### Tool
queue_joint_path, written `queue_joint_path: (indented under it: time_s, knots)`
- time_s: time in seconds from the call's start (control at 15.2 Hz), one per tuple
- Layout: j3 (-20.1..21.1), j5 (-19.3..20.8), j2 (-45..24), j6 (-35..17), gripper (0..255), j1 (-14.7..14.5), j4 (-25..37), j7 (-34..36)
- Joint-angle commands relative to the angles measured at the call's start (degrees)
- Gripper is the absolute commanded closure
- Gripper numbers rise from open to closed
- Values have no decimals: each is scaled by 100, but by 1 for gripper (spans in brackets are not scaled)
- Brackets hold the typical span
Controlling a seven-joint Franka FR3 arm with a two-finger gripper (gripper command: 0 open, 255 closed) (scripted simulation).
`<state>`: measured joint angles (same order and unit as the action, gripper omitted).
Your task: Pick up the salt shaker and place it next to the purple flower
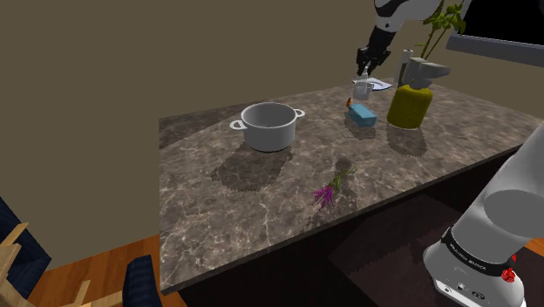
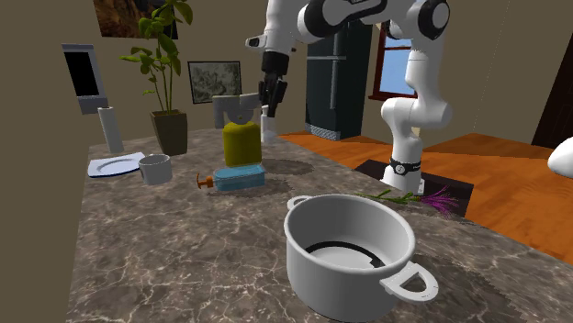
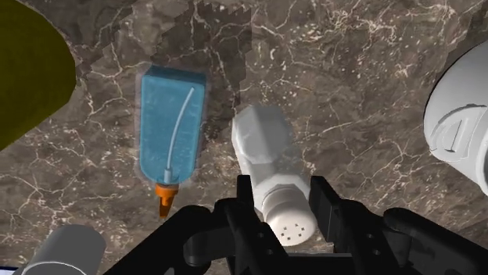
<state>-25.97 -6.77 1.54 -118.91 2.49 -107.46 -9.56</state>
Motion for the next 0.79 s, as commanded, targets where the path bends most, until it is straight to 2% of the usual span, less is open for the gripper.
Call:
queue_joint_path:
  time_s: [0.0,0.4,0.73]
  knots:
    - [97,290,528,-128,255,-72,-580,257]
    - [541,921,1958,-193,255,-19,-1962,963]
    - [975,1185,3103,-25,255,111,-2929,1457]
